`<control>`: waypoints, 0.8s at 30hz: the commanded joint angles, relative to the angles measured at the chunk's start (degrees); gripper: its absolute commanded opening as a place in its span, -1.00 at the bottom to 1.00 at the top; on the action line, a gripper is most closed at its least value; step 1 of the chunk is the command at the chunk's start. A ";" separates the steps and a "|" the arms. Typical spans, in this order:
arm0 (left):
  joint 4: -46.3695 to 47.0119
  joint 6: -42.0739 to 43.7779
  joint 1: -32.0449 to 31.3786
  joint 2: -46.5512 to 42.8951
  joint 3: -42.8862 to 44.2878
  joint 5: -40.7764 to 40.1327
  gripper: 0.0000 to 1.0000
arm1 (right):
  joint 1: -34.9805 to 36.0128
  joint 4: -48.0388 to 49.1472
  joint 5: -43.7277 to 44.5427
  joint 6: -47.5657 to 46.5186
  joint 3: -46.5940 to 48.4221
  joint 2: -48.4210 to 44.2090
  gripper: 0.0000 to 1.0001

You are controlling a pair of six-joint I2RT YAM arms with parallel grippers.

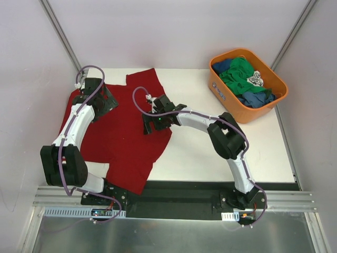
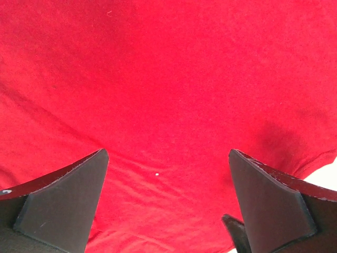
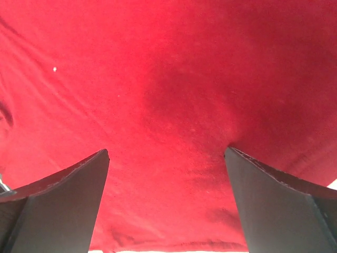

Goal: Fold and stack the t-shirts
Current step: Flatten out the tshirt

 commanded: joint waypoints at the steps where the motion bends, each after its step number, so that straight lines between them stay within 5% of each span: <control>1: -0.21 -1.40 0.67 0.82 1.04 2.09 0.99 | -4.76 -0.78 2.33 3.17 -8.31 -2.99 0.93; 13: -0.20 -0.87 0.58 7.40 4.20 7.27 0.99 | -14.08 0.55 10.41 4.85 -28.69 -15.38 0.93; 24: -0.20 0.27 0.50 14.79 7.10 11.41 0.99 | -18.04 -3.05 14.37 5.90 -35.22 -22.32 0.93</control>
